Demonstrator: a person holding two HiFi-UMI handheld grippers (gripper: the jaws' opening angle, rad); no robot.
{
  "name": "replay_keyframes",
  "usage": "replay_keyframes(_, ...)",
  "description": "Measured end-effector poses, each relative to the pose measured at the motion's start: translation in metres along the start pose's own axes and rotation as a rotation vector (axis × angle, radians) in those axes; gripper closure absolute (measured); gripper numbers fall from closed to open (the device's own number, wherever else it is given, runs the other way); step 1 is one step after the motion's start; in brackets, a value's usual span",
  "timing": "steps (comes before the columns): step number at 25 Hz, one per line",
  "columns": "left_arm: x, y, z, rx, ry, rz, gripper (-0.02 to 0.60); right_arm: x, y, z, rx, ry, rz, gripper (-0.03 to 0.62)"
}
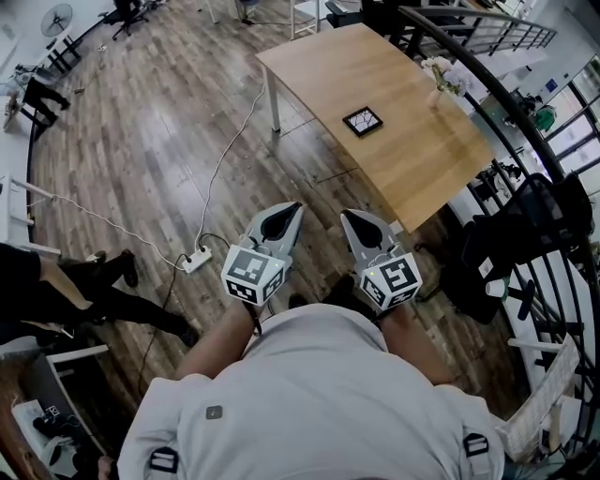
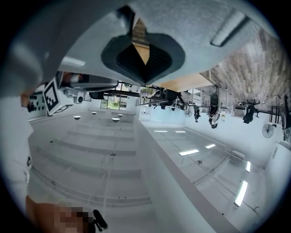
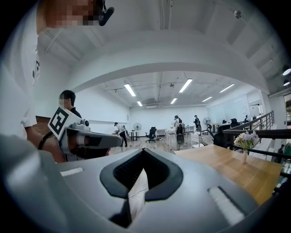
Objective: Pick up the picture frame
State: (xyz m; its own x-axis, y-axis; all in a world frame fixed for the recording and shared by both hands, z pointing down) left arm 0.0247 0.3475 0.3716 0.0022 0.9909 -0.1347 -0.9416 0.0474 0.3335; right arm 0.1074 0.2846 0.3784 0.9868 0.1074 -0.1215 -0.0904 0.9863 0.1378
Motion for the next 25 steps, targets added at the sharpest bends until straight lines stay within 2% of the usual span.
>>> replay_keyframes(7, -0.010, 0.028, -0.007, 0.009, -0.003, -0.039, 0.578, -0.032, -0.013, 0.002, -0.016, -0.010, -0.032, 0.585)
replay_keyframes(12, -0.036, 0.052, -0.011, 0.004, 0.015, -0.052, 0.578, -0.066, -0.039, 0.009, -0.029, -0.011, -0.056, 0.585)
replay_keyframes(17, -0.085, 0.077, -0.022, 0.009, 0.023, -0.059, 0.578, -0.097, -0.089, 0.013, -0.034, -0.009, -0.052, 0.585)
replay_keyframes(25, -0.210, 0.094, -0.047, 0.001, 0.036, -0.018, 0.578, -0.131, -0.199, 0.032, -0.055, 0.009, -0.034, 0.585)
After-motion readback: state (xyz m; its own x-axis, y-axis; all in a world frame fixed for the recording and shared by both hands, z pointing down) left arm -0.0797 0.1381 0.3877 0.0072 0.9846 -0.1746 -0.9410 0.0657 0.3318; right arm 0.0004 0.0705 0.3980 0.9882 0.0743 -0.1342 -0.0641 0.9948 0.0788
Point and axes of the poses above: the fingertips, and each gripper's own axes: x backward along the fingers, y to its left, z out of its underside, the point moved 2 cm from there along x, backward along the fingers, and after that the axes turned 12 degrees about x, right-handed, at the moved point
